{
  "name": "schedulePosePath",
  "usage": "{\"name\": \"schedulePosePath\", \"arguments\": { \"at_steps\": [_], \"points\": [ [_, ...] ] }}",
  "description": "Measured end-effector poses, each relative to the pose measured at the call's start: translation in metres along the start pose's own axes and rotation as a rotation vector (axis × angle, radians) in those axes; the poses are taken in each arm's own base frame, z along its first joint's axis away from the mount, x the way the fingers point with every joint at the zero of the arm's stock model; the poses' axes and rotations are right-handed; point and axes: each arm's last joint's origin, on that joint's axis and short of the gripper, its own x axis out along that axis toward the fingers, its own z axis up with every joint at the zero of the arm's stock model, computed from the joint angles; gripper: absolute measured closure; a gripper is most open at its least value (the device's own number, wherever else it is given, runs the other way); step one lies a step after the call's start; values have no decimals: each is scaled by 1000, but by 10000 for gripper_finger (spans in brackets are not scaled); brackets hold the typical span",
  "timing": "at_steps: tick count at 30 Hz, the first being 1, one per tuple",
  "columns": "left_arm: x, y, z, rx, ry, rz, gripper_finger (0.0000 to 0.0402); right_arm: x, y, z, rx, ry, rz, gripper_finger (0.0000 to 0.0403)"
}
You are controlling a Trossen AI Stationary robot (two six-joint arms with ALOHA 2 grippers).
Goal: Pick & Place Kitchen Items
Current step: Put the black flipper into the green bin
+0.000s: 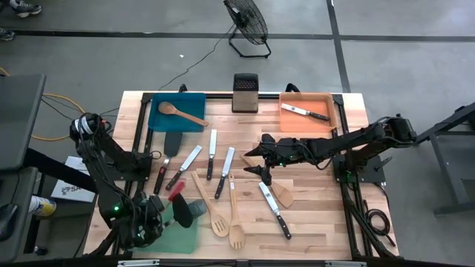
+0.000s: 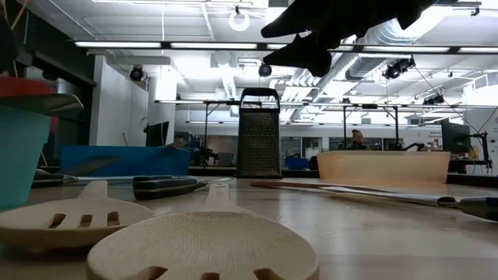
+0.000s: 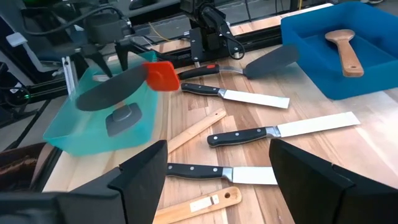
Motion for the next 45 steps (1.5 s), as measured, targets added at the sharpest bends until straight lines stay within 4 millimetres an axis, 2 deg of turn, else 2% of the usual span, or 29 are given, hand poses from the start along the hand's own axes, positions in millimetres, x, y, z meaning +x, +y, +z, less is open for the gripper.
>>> {"name": "schedulePosePath", "arguments": {
  "at_steps": [12, 20, 26, 36, 45],
  "points": [
    [-2, 6, 1, -28, -11, 54, 272, 0, -1, -2, -2, 19, -9, 128],
    [-13, 12, 6, -88, -9, 33, 272, 0, -1, -2, -2, 19, -12, 128],
    [-27, 27, 14, -175, -100, 79, 272, 0, -1, -2, -3, 19, -12, 128],
    [-43, 61, 25, -355, -268, 298, 272, 0, -1, -2, -22, 14, -30, 128],
    [-38, 67, 61, -406, -334, 428, 272, 0, -9, 0, -14, 5, -66, 128]
  ]
}}
